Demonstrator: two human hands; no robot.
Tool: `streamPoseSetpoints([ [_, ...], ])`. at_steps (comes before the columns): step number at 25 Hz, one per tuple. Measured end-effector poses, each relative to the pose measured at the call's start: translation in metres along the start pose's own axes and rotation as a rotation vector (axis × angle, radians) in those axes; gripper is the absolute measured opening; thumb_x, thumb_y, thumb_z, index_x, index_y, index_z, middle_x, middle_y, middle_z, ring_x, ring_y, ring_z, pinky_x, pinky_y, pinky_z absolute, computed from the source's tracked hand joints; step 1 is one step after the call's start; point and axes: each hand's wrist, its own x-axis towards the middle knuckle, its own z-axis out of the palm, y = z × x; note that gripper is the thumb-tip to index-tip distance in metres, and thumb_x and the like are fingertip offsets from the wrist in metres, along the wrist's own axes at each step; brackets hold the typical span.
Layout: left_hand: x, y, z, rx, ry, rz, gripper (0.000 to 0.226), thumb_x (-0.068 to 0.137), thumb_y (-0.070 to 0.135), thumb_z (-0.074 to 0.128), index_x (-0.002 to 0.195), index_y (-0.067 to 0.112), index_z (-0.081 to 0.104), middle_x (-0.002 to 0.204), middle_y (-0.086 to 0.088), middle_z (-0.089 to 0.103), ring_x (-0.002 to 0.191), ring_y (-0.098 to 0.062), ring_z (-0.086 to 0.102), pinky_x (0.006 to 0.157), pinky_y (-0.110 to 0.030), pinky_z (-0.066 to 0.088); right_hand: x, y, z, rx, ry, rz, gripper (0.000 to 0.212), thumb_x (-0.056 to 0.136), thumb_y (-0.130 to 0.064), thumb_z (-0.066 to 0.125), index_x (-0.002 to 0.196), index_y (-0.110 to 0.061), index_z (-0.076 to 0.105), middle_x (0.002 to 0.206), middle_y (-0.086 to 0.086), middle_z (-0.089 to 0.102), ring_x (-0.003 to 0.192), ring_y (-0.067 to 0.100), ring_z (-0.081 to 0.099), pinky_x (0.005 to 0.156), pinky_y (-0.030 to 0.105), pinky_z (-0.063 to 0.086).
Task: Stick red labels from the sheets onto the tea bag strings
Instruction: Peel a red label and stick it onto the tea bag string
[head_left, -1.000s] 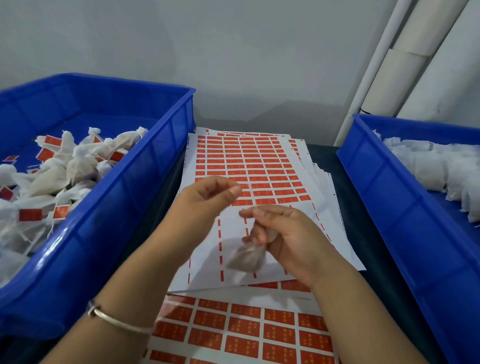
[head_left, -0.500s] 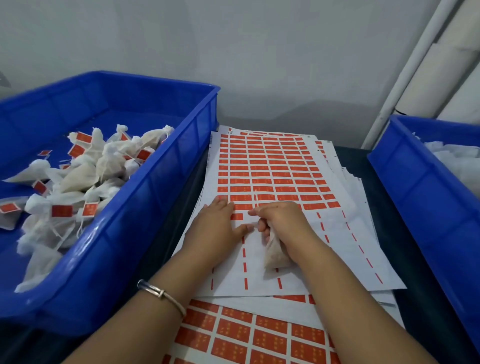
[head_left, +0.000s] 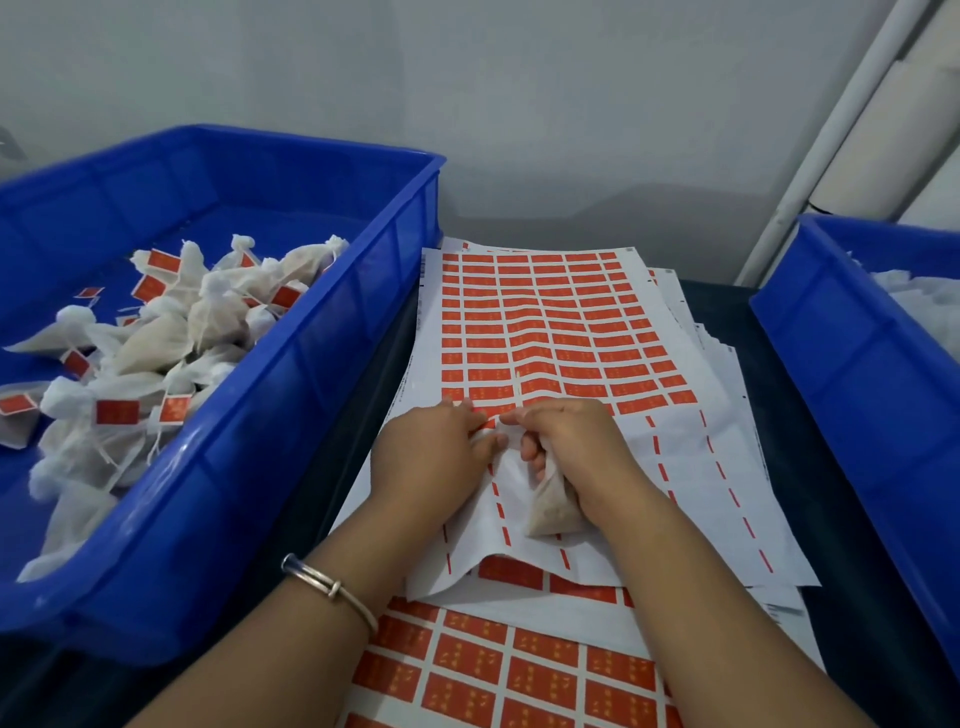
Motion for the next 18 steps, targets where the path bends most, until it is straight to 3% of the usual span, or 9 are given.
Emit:
streamPoseSetpoints([
  [7, 0.001, 0.003, -0.005, 0.075, 0.002, 0.05, 0.038, 0.096, 0.049, 0.033, 0.103, 0.032, 0.066, 0.09, 0.011, 0.067, 0.071, -0.01, 0.06, 0.063, -0.028, 0.051, -0.004, -0.004, 0.0, -0.038, 0.0, 0.041, 0.024, 0.089, -0.024, 0.063, 0.071, -0.009, 0.06, 0.06, 0.008, 0.055, 0.053, 0.019, 0.047, 0.073, 0.03, 0.044],
  [12, -0.003, 0.001, -0.007, -0.023, -0.041, 0.056, 0.029, 0.09, 0.054, 0.045, 0.105, 0.036, 0.063, 0.094, 0.014, 0.066, 0.071, -0.007, 0.059, 0.053, -0.017, 0.035, -0.013, -0.006, -0.004, -0.02, -0.036, 0.026, 0.023, 0.092, -0.02, 0.058, 0.101, 0.0, 0.066, 0.064, 0.009, 0.053, 0.055, 0.019, 0.045, 0.076, 0.029, 0.041],
  [18, -0.001, 0.002, -0.009, 0.025, -0.051, 0.065, 0.033, 0.093, 0.052, 0.042, 0.107, 0.034, 0.066, 0.092, 0.013, 0.066, 0.073, -0.008, 0.061, 0.069, -0.025, 0.052, -0.016, -0.009, -0.006, -0.015, -0.062, 0.026, 0.028, 0.093, -0.019, 0.057, 0.109, 0.002, 0.065, 0.064, 0.009, 0.052, 0.054, 0.018, 0.043, 0.076, 0.028, 0.039],
])
